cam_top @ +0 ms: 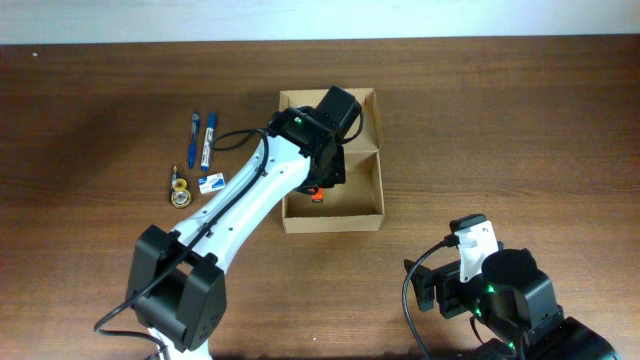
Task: Pack container
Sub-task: 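Grasp the red stapler with the left gripper and lift it, then lower the stapler into the box and open the left gripper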
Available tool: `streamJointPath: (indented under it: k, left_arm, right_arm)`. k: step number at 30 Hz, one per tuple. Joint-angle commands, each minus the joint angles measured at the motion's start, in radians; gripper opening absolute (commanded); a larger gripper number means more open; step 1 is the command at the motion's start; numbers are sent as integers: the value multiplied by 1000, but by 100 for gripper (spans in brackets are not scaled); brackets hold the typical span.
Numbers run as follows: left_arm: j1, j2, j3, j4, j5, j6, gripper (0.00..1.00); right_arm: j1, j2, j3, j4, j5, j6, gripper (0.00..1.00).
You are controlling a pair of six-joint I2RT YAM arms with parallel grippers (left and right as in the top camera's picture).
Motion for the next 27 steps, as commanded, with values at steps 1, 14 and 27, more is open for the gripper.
streamJointPath:
  k: [1,14,27]
  left_arm:
    - [-4,6,-10,3,10,-29,2]
    - [3,6,-22,97,11,1143,2]
    - [50,120,-24,-64,265,1614,2]
  right_arm:
    - [5,-6,-2,2,9,-4,99]
    - [5,-6,-2,2,9,-4,99]
    - [5,-6,-2,2,9,-4,99]
